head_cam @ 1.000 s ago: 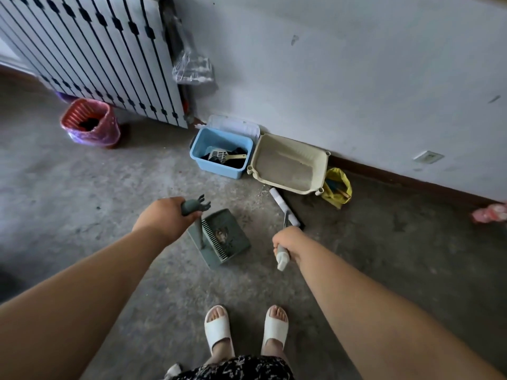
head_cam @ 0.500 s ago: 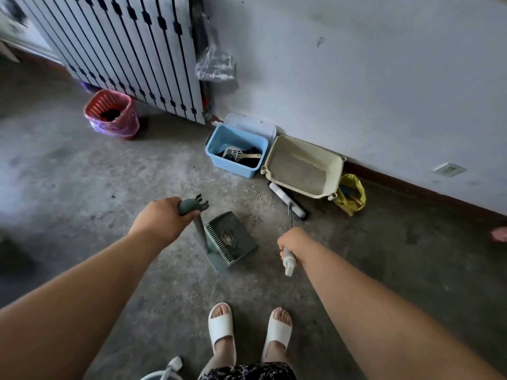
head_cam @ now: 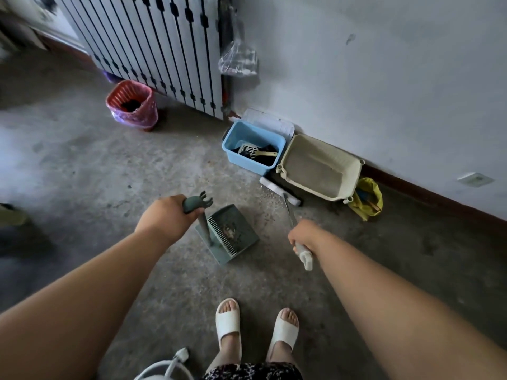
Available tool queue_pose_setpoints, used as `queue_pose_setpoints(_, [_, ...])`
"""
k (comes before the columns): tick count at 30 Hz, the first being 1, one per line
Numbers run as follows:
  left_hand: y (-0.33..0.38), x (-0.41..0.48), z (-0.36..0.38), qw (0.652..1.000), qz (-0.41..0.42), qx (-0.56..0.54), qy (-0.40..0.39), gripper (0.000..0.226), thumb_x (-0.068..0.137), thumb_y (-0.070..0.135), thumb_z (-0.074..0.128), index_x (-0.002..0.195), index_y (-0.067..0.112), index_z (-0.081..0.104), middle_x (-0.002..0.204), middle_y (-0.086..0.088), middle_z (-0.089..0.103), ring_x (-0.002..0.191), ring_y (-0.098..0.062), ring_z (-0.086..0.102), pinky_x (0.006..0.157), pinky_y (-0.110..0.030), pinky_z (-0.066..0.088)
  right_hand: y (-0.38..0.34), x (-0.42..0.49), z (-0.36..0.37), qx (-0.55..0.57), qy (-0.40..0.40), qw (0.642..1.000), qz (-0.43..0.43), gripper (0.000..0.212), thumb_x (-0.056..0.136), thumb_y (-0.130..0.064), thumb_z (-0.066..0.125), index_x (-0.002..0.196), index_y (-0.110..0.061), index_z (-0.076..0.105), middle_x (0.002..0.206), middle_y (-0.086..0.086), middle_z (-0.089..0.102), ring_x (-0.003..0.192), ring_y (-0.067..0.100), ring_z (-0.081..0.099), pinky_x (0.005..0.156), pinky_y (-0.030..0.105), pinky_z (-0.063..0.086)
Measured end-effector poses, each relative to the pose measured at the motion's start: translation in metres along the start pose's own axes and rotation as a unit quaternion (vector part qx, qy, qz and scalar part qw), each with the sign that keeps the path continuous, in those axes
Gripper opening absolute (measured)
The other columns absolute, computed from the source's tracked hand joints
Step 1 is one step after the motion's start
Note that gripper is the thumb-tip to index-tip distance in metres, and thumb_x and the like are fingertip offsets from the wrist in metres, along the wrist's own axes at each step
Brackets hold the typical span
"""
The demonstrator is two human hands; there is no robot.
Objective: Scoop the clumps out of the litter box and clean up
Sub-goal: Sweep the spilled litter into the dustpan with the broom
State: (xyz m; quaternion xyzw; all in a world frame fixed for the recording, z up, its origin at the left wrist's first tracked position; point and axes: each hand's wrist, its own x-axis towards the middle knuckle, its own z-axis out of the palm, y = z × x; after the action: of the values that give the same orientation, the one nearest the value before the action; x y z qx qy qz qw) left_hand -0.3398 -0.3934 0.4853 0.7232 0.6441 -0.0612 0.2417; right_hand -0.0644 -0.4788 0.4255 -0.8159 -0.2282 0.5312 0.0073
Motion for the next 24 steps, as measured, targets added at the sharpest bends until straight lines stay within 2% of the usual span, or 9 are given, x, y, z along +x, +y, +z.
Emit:
queue_pose_setpoints(2, [-0.005,-0.001,-0.001,1.000,-0.003,-0.008,0.000,0.037,0.088,0.053,0.056,0.084,0.017,0.056,0.077,-0.005,0.060,0.075,-0.027,0.058,0.061,-0.031,0.044,0.009,-0.005,-0.006,0.000,0.000,1.000,0.015,0.010,0.083,0.007,0.046,0.077,0.001,0.049,0.044,0.015,0.053,0.050,0.025,0.054,0.053,0.031,0.044])
queue_pose_setpoints(5, [-0.015,-0.001,-0.004,1.000,-0.005,-0.016,0.002,0.038,0.088,0.053,0.056,0.086,0.016,0.058,0.079,-0.006,0.062,0.080,-0.028,0.061,0.063,-0.031,0.045,0.016,-0.013,-0.005,0.003,-0.008,1.000,0.027,0.012,0.083,0.006,0.046,0.084,-0.006,0.047,0.062,0.018,0.052,0.052,0.025,0.053,0.052,0.031,0.041])
queue_pose_setpoints(8, [-0.022,0.000,-0.007,1.000,-0.014,-0.013,0.002,0.038,0.088,0.054,0.055,0.088,0.016,0.058,0.079,-0.005,0.062,0.077,-0.026,0.060,0.061,-0.030,0.044,0.009,-0.004,-0.003,0.001,0.015,1.000,0.001,0.011,0.080,0.008,0.047,0.084,-0.003,0.050,0.063,0.018,0.053,0.050,0.026,0.054,0.050,0.030,0.044])
queue_pose_setpoints(11, [-0.027,0.002,-0.008,1.000,-0.021,-0.013,0.004,0.037,0.087,0.055,0.055,0.087,0.018,0.057,0.076,-0.003,0.062,0.073,-0.023,0.059,0.059,-0.030,0.044,-0.006,0.013,-0.006,-0.023,0.024,0.999,-0.026,0.016,0.081,0.006,0.050,0.095,-0.003,0.052,0.067,0.018,0.056,0.049,0.026,0.056,0.047,0.029,0.046])
queue_pose_setpoints(16, [-0.030,0.004,-0.008,1.000,-0.017,-0.016,0.007,0.035,0.087,0.053,0.056,0.084,0.018,0.056,0.071,0.000,0.059,0.068,-0.020,0.057,0.056,-0.029,0.041,-0.014,0.020,-0.015,-0.121,-0.065,0.990,0.042,0.018,0.091,-0.007,0.049,0.107,0.001,0.053,0.056,0.019,0.059,0.056,0.026,0.054,0.056,0.034,0.045])
queue_pose_setpoints(19, [-0.028,0.006,-0.011,1.000,-0.011,-0.021,0.002,0.033,0.087,0.053,0.057,0.080,0.020,0.054,0.070,0.001,0.058,0.066,-0.018,0.057,0.054,-0.028,0.040,-0.005,0.006,-0.028,-0.161,-0.063,0.984,0.040,0.029,0.090,-0.003,0.050,0.118,0.004,0.052,0.078,0.022,0.059,0.062,0.028,0.056,0.055,0.034,0.047])
queue_pose_setpoints(21, [-0.026,0.007,-0.012,1.000,-0.005,-0.017,-0.003,0.033,0.087,0.053,0.056,0.079,0.021,0.054,0.070,0.001,0.058,0.065,-0.017,0.056,0.055,-0.029,0.041,0.006,-0.006,-0.043,-0.175,-0.046,0.983,0.017,0.041,0.086,0.000,0.055,0.127,-0.002,0.050,0.099,0.025,0.063,0.070,0.031,0.061,0.063,0.040,0.052])
queue_pose_setpoints(24, [-0.023,0.009,-0.013,1.000,0.004,-0.017,-0.008,0.033,0.086,0.055,0.057,0.075,0.024,0.053,0.069,0.001,0.059,0.066,-0.018,0.057,0.056,-0.029,0.044,0.015,-0.022,-0.064,-0.150,-0.024,0.988,-0.008,0.049,0.082,0.002,0.061,0.129,-0.011,0.052,0.104,0.023,0.064,0.068,0.031,0.064,0.067,0.043,0.056])
